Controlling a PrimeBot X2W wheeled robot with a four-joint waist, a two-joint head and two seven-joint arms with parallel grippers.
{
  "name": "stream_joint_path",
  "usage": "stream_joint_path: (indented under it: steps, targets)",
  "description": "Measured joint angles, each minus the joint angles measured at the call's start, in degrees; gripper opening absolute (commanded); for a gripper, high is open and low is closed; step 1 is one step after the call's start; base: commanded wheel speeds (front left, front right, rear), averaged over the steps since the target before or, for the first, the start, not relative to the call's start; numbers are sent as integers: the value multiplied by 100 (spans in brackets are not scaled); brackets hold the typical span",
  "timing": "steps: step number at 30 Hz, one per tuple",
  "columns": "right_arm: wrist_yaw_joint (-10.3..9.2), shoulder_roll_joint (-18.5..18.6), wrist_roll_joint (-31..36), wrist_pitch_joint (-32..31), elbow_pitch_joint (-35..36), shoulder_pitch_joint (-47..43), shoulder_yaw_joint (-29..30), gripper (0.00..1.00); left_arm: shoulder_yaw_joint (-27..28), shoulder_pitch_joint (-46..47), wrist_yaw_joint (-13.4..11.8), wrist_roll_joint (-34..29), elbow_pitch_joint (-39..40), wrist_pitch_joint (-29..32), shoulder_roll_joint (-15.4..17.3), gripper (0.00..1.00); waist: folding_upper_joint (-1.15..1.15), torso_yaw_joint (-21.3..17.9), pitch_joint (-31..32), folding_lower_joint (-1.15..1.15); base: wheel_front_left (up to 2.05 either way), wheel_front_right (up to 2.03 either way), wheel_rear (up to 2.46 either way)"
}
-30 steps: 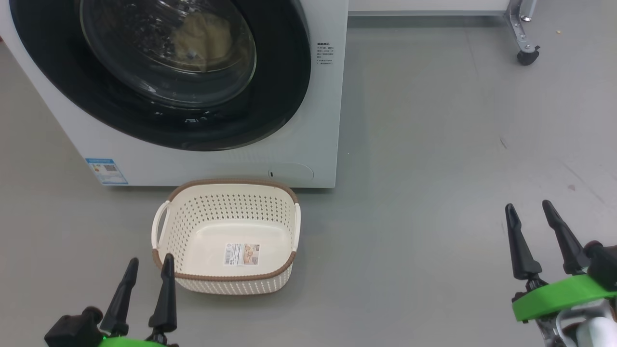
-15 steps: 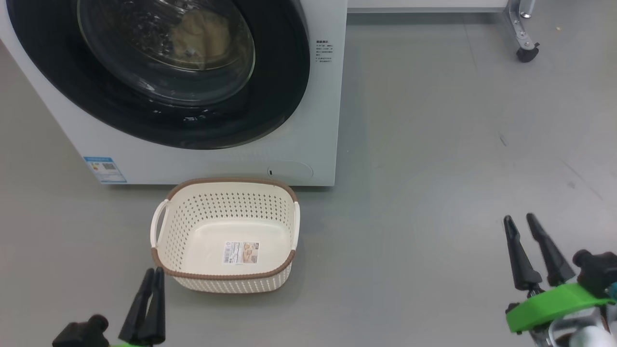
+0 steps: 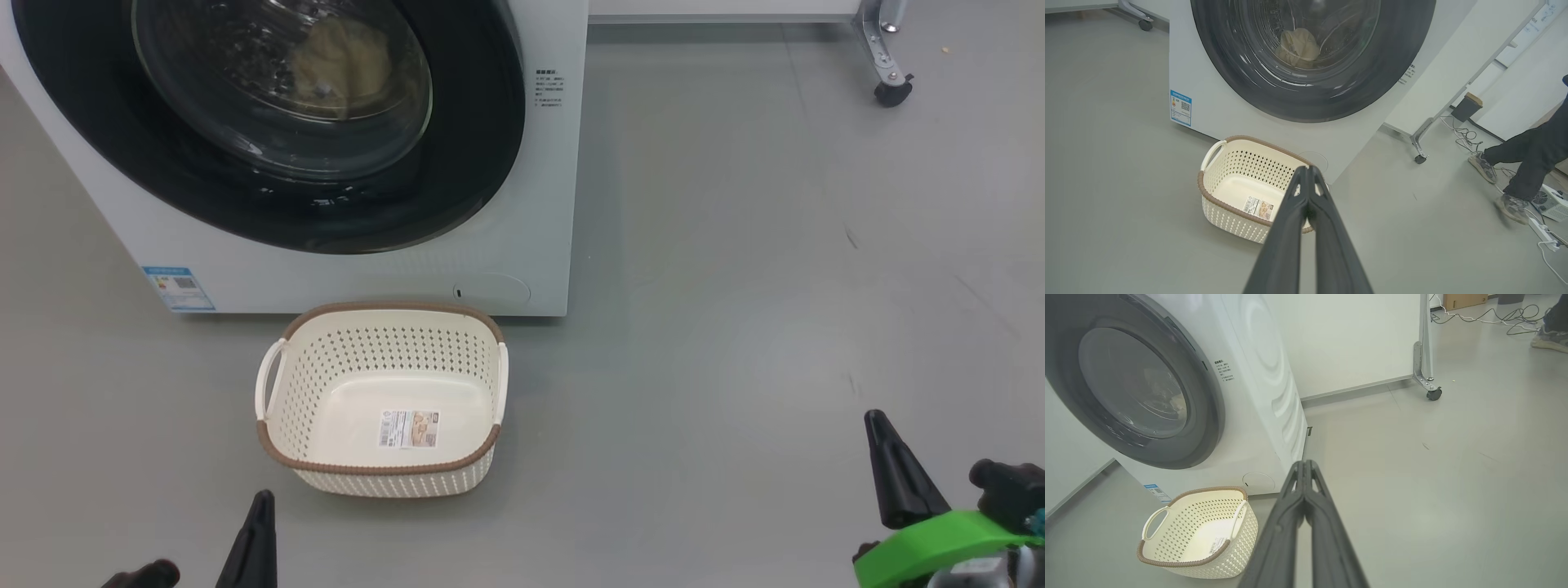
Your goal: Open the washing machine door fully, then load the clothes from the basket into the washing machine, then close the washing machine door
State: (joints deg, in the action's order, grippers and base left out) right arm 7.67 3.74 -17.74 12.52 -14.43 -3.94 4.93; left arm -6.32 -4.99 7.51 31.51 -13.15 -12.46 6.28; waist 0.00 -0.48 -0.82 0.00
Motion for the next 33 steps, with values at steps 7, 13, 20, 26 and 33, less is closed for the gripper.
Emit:
stream_joint_path:
  steps: [7, 13, 20, 26, 33]
  targets:
    - [0, -5, -456, -120, 0, 7, 7, 0, 40, 11, 0, 387, -20, 113, -8, 0, 0, 3, 4, 0, 0, 0, 0]
    - [0, -11, -781, -218, -1, 66, 14, 0, 58, 55, 0, 656, -31, 198, -10, 0, 0, 5, 7, 0, 0, 0, 0]
    - [0, -18, -1235, -309, -2, 99, 32, 0, 89, 135, 0, 1036, -56, 299, -21, 0, 0, 8, 11, 0, 0, 0, 0]
    - [0, -24, -1625, -411, -3, 100, 40, 0, 177, 139, -1, 1357, -78, 391, -35, 0, 0, 11, 15, 0, 0, 0, 0]
    - [0, -27, -2075, -542, -8, 160, 53, 0, 232, 183, -1, 1736, -88, 492, -47, 0, 0, 14, 18, 0, 0, 0, 0]
